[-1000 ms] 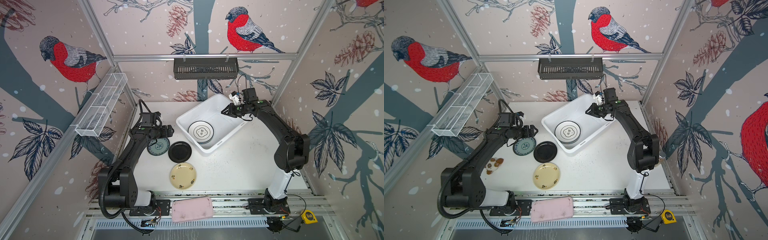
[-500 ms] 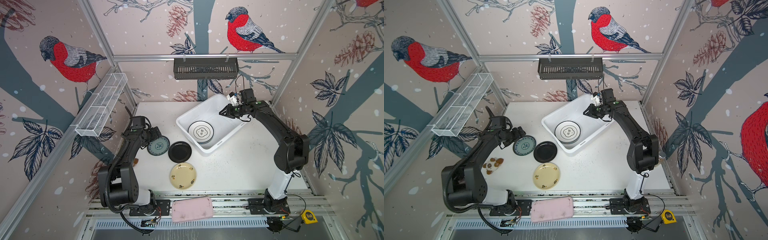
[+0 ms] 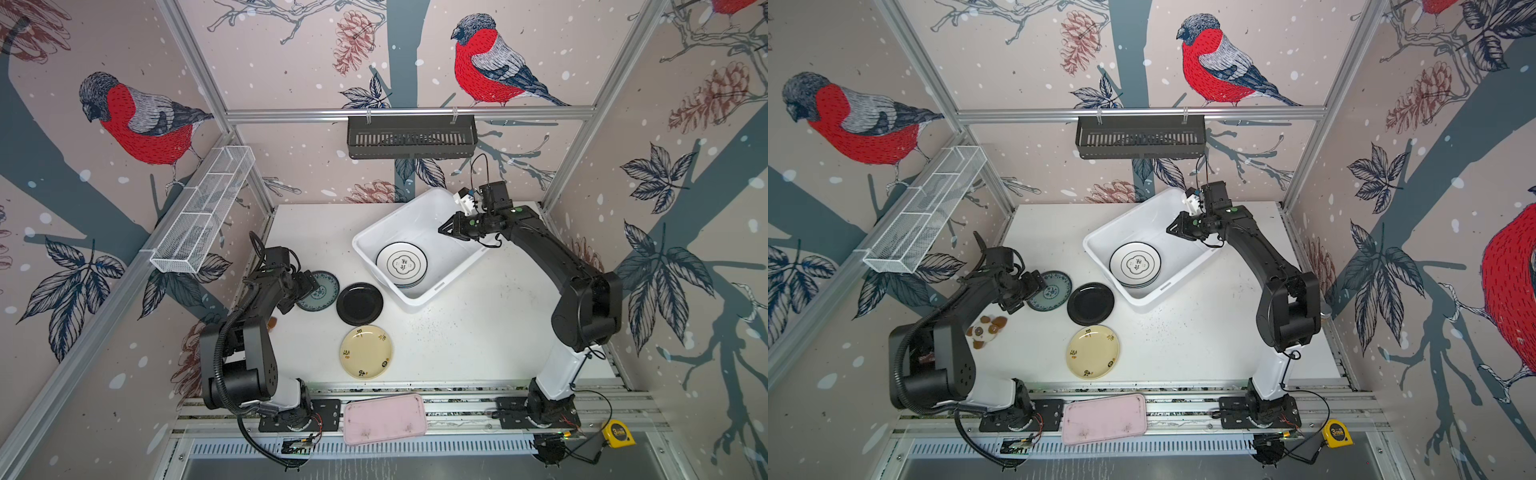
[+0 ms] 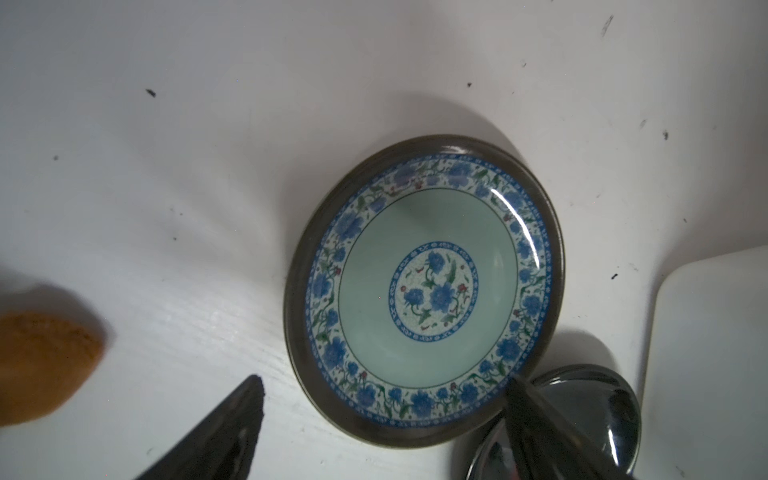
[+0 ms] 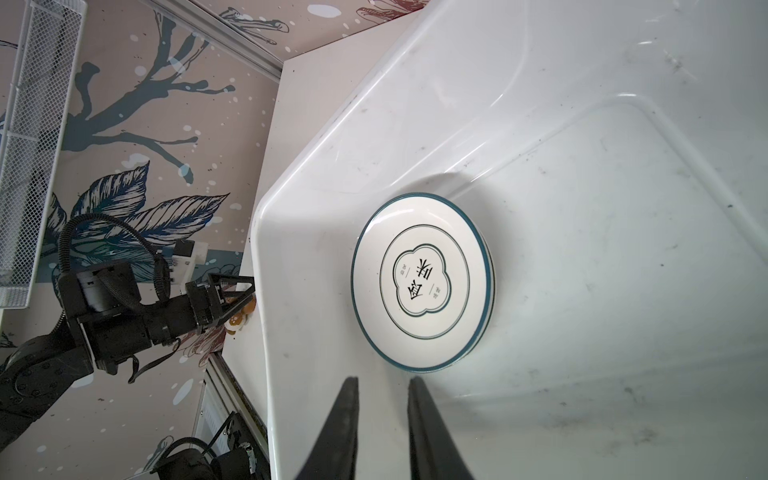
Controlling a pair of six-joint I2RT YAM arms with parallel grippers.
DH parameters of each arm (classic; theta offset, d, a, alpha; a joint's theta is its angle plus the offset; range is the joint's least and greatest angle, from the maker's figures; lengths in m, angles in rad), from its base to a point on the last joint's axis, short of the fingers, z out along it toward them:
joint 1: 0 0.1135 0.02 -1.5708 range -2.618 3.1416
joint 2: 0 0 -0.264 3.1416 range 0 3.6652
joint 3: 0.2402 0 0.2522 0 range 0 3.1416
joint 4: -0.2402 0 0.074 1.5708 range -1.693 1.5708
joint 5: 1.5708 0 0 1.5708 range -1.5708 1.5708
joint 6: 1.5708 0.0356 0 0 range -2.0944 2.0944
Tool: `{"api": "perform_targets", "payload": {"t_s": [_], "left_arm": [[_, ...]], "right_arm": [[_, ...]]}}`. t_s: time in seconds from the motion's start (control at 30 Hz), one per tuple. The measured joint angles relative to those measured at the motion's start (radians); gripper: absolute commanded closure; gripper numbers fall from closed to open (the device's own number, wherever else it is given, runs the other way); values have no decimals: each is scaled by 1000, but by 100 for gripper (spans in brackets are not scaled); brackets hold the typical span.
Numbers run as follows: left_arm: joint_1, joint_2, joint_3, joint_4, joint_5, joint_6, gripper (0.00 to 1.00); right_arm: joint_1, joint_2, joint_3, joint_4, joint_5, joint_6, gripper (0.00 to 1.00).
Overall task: Place the plates into the plastic bin on the countertop
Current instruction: 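Close the left gripper on the blue-floral plate's rim and tilt it upright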
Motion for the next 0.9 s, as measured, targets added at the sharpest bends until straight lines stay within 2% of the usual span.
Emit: {"api": "perform_targets", "payload": {"t_s": [0.33, 0.9], "left_arm": [[0, 28, -18, 6, 8, -13, 16], [3, 68, -52, 40, 82, -13, 32]], "right_arm": [[-11, 3, -3, 3, 0, 0, 77], [-24, 43, 35, 6, -8, 0, 79]]}}
